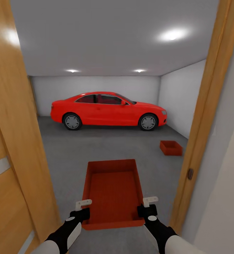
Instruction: Move the two storage containers from the living room to the garage. In the garage, place one container on the floor and stack the other container on top of it (either order is fine).
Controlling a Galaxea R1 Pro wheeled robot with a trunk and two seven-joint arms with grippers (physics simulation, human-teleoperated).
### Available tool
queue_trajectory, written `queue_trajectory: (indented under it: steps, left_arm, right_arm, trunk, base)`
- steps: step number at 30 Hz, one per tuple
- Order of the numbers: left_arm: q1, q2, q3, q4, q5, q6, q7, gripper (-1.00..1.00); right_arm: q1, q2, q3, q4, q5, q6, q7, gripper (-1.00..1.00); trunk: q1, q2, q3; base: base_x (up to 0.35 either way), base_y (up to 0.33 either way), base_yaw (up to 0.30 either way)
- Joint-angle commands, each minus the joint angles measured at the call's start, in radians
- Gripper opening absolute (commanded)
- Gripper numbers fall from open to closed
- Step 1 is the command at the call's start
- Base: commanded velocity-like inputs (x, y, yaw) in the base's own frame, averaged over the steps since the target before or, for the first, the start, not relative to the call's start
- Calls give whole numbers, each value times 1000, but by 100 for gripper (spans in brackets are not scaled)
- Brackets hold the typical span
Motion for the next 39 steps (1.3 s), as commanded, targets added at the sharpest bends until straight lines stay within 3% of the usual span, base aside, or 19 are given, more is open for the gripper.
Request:
queue_trajectory:
  steps: [1,39]
  left_arm:
    - [-1,43,-1,-4,-7,-59,61,-100]
    - [-1,45,0,-6,-7,-59,61,-100]
  right_arm:
    - [-1,-1,-16,4,-15,-5,-5,-100]
    - [-1,-1,-16,4,-15,-5,-5,-100]
  trunk:
    - [1,-1,-1]
    - [1,-1,-1]
  base:
    - [312,0,0]
    - [322,0,0]
